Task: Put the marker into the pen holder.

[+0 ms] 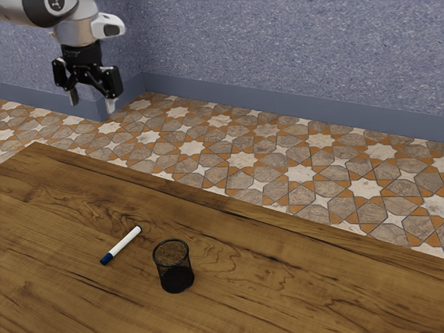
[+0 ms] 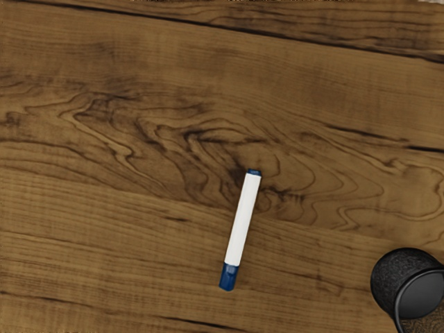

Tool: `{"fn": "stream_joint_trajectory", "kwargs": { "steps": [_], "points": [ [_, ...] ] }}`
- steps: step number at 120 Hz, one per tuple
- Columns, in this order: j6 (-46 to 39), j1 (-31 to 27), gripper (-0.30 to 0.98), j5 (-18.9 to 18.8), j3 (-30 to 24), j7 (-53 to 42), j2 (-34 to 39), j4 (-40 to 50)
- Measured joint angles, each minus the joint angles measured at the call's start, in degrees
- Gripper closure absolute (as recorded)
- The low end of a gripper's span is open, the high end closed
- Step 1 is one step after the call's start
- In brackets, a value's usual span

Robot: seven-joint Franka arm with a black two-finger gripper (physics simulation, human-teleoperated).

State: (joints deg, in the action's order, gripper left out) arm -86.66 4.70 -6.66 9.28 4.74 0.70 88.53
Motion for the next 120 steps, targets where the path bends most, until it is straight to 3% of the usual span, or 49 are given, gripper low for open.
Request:
{"fn": "stream_joint_trajectory", "kwargs": {
  "steps": [17, 30, 56, 73, 97, 120],
  "points": [
    [-0.4, -2.0, 0.00, -0.1, -0.1, 0.7, -0.4, 0.3],
    [-4.4, -3.7, 0.00, 0.1, -0.2, 1.2, -1.6, 7.5],
    [-10.1, -2.8, 0.00, 0.6, -0.8, 2.8, -10.0, 13.5],
    [-12.5, -3.3, 0.00, 2.6, -0.8, 3.5, -14.5, 15.1],
    [-19.1, -3.9, 0.00, 5.5, -0.9, 4.1, -15.6, 23.2],
    [-24.2, -5.3, 0.00, 7.0, -0.9, 3.2, -19.0, 24.0]
  ]
}}
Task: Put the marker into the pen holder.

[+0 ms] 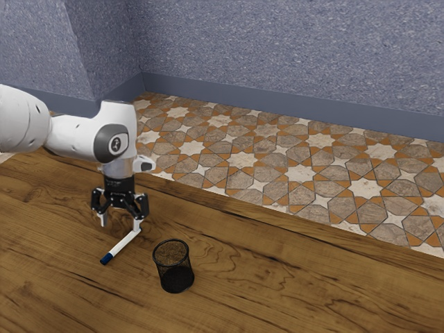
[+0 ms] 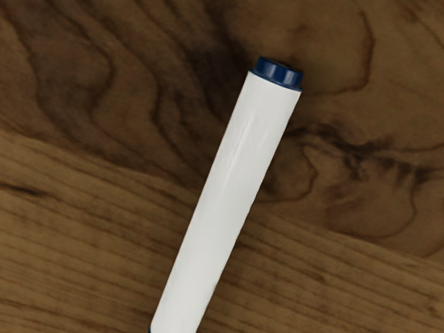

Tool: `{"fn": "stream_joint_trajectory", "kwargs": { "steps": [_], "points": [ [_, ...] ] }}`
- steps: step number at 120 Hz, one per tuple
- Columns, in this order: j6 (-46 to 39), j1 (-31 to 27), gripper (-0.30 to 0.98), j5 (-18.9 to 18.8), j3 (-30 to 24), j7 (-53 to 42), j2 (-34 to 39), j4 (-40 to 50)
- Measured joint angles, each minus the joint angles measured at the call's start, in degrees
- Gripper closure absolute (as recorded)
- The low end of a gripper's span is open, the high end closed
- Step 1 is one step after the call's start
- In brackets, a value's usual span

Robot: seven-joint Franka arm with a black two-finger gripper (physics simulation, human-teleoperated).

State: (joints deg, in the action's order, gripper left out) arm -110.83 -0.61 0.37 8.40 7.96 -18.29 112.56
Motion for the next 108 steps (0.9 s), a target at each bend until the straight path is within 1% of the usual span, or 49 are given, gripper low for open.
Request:
{"fn": "stream_joint_trajectory", "kwargs": {
  "steps": [37, 108],
  "points": [
    [-4.8, -1.5, 0.00, 0.9, 0.0, -3.2, -5.5, -1.7],
    [-7.2, -1.5, 0.00, 0.7, -1.0, -8.0, -7.1, -2.1]
  ]
}}
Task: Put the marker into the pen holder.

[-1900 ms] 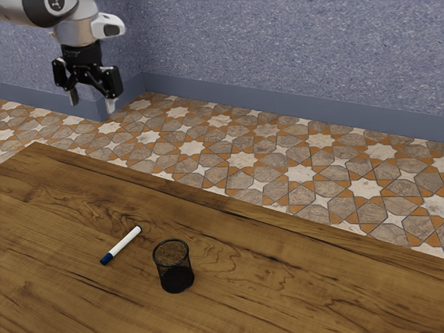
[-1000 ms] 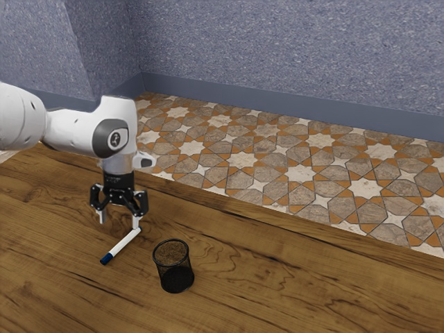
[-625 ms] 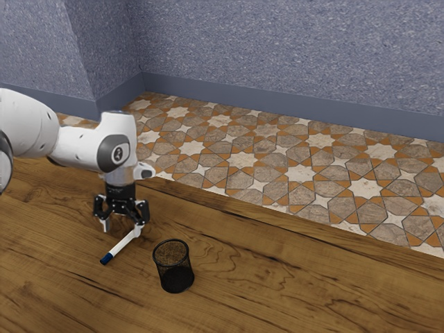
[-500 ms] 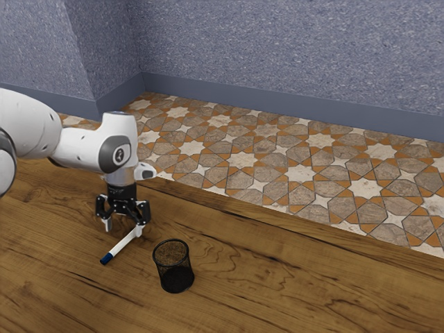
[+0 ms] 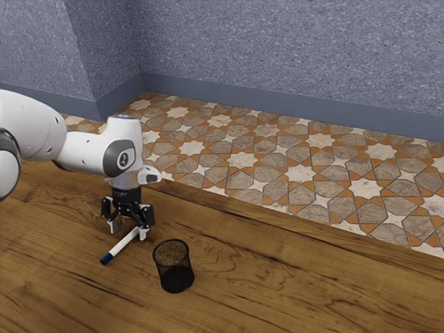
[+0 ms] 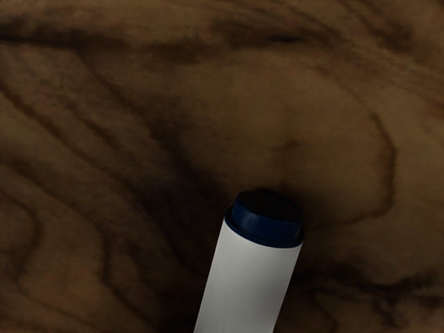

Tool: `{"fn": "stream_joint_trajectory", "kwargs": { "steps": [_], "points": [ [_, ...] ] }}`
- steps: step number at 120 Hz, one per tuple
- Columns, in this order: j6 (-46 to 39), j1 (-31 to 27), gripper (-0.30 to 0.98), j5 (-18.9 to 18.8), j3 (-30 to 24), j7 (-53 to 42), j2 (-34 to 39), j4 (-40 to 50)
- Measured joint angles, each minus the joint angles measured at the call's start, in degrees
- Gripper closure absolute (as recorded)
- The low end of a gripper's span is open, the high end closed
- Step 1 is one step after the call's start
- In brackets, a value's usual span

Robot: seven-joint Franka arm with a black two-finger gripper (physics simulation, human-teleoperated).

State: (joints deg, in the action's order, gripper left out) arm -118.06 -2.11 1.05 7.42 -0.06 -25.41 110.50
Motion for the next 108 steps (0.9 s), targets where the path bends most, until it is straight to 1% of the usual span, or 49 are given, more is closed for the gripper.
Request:
{"fn": "stream_joint_trajectory", "kwargs": {
  "steps": [6, 12, 32, 47, 58, 73, 91, 108],
  "points": [
    [-0.1, 0.0, 0.01, 0.0, 0.0, -0.2, 0.0, 0.0],
    [-0.1, 0.0, 0.05, 0.0, 0.0, -0.4, 0.0, 0.0],
    [-0.2, 0.1, 0.34, 0.0, 0.0, -0.9, 0.3, 0.0],
    [-0.2, 0.1, 0.48, -0.1, 0.0, -1.3, 0.4, 0.0],
    [-0.2, 0.1, 0.54, -0.1, 0.0, -1.5, 0.4, 0.0],
    [-0.2, 0.1, 0.59, -0.1, -0.1, -1.8, 0.2, 0.0],
    [-0.3, 0.1, 0.71, -0.4, 0.0, -1.9, 0.1, 0.0],
    [-0.3, 0.1, 0.76, -0.8, -0.1, -1.8, 0.2, 0.0]
  ]
}}
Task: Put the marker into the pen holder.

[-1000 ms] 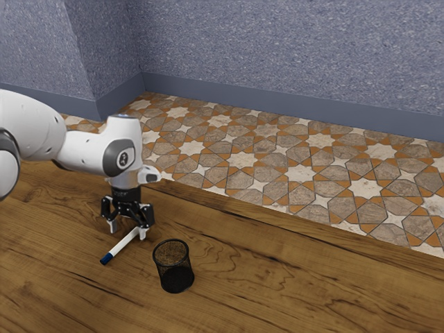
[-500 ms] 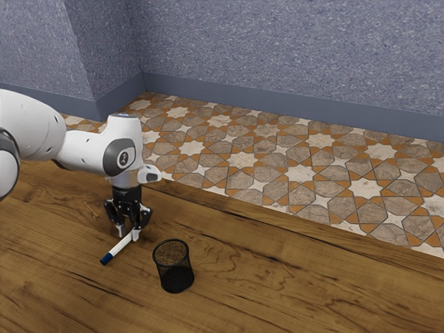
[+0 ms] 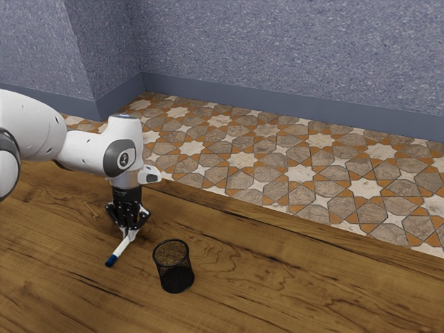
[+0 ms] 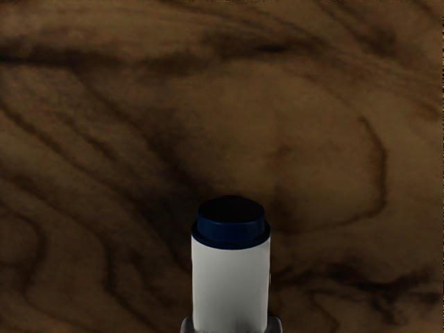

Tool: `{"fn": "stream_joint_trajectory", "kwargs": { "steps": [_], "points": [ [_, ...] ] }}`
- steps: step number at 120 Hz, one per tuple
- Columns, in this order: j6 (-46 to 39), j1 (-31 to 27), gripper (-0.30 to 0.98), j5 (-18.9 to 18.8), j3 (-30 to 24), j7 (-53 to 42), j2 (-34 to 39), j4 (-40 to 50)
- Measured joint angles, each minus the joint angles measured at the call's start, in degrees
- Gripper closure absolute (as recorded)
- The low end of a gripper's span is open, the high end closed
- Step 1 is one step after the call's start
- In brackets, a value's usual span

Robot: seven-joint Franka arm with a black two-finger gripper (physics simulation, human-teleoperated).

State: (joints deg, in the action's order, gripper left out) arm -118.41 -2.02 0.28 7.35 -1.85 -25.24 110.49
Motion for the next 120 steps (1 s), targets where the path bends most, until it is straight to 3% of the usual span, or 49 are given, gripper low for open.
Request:
{"fn": "stream_joint_trajectory", "kwargs": {
  "steps": [36, 50, 91, 106, 120],
  "points": [
    [-1.5, 0.5, 0.79, -4.5, -2.6, 0.7, 5.6, 0.1],
    [-3.3, 0.7, 0.79, -9.2, -6.6, 1.3, 11.9, 1.7],
    [-17.5, 0.0, 0.76, -23.5, -19.8, 8.7, 34.6, 19.8],
    [-19.8, 0.7, 0.75, -24.7, -24.0, 14.6, 39.8, 24.8],
    [-21.0, 0.6, 0.75, -22.6, -25.2, 19.9, 42.1, 27.5]
  ]
}}
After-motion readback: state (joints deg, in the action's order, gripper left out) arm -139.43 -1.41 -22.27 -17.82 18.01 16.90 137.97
